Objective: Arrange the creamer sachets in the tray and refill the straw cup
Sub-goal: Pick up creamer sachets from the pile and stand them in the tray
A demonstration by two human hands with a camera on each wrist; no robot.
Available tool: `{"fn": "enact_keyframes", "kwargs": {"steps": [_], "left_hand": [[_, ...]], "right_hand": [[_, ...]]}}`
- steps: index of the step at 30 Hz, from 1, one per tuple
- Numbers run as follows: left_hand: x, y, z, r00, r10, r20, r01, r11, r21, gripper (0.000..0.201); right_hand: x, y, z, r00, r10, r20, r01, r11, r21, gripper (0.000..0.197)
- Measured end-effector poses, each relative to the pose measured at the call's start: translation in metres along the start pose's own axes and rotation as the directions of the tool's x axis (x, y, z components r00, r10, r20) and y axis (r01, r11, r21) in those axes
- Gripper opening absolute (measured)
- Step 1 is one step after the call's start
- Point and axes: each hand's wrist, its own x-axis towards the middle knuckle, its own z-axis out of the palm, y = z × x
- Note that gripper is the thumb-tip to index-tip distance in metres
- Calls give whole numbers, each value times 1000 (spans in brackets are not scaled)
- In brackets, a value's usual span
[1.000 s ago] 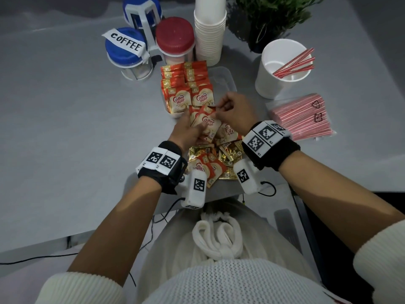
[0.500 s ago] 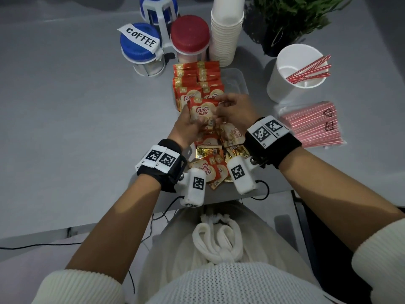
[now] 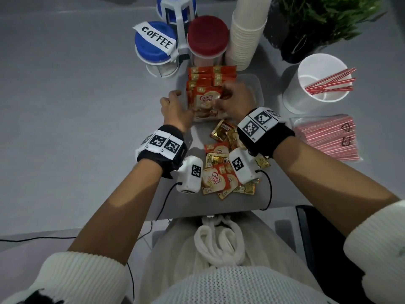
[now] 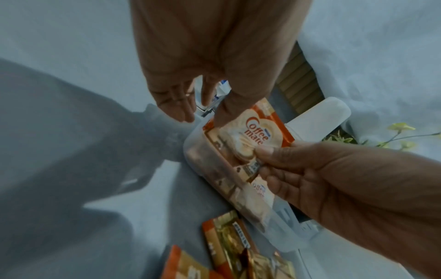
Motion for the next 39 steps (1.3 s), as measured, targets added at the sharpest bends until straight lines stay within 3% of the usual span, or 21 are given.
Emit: {"fn": "enact_keyframes", "kwargs": {"steps": [4, 13, 19, 26, 29, 33, 36, 39], "left_hand": [[6, -2, 1, 997, -41, 65, 41, 999, 7, 57], [12, -7, 7, 998, -7, 69, 4, 999, 44, 59], [7, -9, 11, 991, 74, 107, -80, 995, 54, 56], [10, -6, 13, 994, 84, 72, -93, 987, 133, 60], [14, -6, 15, 979, 156, 131, -169, 980, 100, 58], [16, -10, 16, 974, 150, 172, -159, 986, 44, 57], [17, -13, 15, 972, 197, 126, -202, 979, 29, 62], [16, -12, 10, 945, 319, 73, -324, 941, 93, 61]], "right_hand": [[0, 5, 11, 996, -47, 80, 57, 990, -127, 32], [-4, 3, 23, 992, -103, -71, 91, 983, -161, 28], [-2, 8, 19, 999, -44, 28, 49, 971, -233, 37], [-5, 1, 21, 992, 34, -118, -42, 997, -67, 48], [-11, -3, 26, 1000, 12, -28, -14, 997, -78, 52], [-14, -2, 27, 1000, 23, 7, -22, 991, -135, 58], [-16, -2, 27, 998, -14, -54, 8, 994, -107, 52], [-15, 1, 27, 977, -46, -208, 35, 998, -60, 33]]}}
